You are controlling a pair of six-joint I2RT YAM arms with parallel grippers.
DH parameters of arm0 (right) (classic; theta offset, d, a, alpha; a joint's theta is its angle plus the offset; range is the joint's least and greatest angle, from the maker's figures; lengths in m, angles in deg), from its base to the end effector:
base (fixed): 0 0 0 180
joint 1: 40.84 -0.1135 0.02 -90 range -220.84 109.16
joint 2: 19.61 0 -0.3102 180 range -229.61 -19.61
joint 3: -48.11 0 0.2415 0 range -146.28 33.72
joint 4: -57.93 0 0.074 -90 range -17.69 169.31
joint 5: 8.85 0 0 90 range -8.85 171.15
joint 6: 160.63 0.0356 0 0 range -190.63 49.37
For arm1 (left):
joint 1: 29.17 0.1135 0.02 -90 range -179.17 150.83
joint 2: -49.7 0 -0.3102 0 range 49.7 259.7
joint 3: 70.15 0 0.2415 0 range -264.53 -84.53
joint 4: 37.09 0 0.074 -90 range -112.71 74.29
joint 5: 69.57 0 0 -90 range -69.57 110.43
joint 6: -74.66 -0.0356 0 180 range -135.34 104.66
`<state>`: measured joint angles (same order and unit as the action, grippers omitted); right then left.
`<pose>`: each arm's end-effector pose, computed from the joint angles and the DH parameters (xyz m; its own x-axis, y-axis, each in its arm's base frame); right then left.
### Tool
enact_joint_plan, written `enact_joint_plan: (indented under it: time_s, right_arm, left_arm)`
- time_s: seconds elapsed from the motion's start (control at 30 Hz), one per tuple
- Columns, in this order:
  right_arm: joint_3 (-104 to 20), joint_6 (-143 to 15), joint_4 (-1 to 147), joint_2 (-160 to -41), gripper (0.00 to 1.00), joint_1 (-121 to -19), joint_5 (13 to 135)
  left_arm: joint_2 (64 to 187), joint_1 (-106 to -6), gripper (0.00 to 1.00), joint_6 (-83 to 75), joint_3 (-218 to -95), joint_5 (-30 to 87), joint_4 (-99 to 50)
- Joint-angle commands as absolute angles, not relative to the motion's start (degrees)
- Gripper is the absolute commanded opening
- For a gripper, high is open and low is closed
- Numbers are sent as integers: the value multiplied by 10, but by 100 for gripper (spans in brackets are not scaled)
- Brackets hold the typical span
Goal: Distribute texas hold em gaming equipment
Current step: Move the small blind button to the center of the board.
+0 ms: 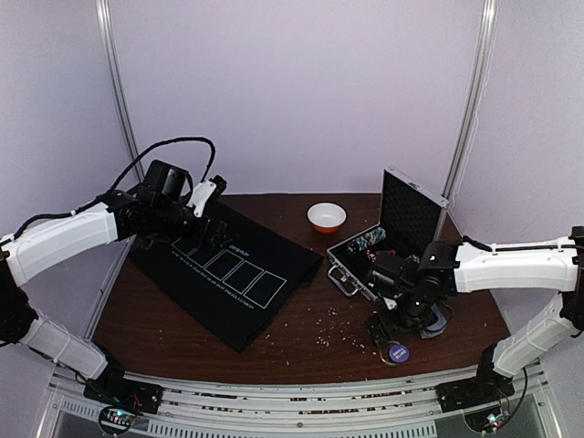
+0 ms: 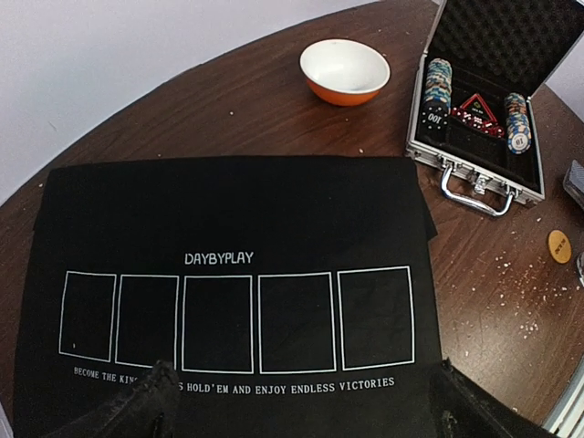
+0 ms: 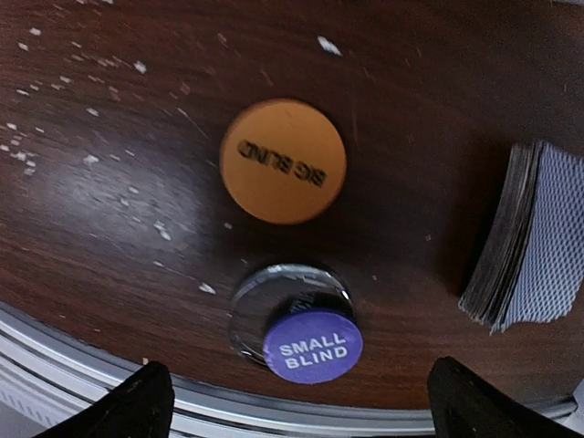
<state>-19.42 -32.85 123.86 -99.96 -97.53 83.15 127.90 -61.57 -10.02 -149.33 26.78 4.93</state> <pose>0.1245 0.1872 0.2583 -0.9351 -0.3081 -0.1752 -0.3272 0.9404 0.0925 0.2348 -0.1536 0.3495 -0.6079 0.2766 -0.7443 0.5490 0.8236 -0.1422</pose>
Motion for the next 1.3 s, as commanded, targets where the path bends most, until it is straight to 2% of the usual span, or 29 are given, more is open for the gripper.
enact_joint_plan:
  time_s: [0.0,0.63,0.77,1.03,1.27]
  right_arm:
    - [-149,-249,1283,-991,100,-981,844]
    - [-108,-307,1168,-1060,99,-980,782]
    - [-100,-311,1154,-1069,91,-980,766]
    - [-133,-314,1176,-1100,64,-990,769]
    - [-230,-328,1159,-1182,57,-1046,749]
  left_arm:
    - [1274,-616,98,-114,-1485,267,17]
    - [1255,-616,98,-123,-1464,259,6]
    - [1253,-616,98,-123,-1467,259,6]
    - [1257,-615,98,-124,-1472,258,7]
    - [1254,-616,98,-127,-1469,251,7]
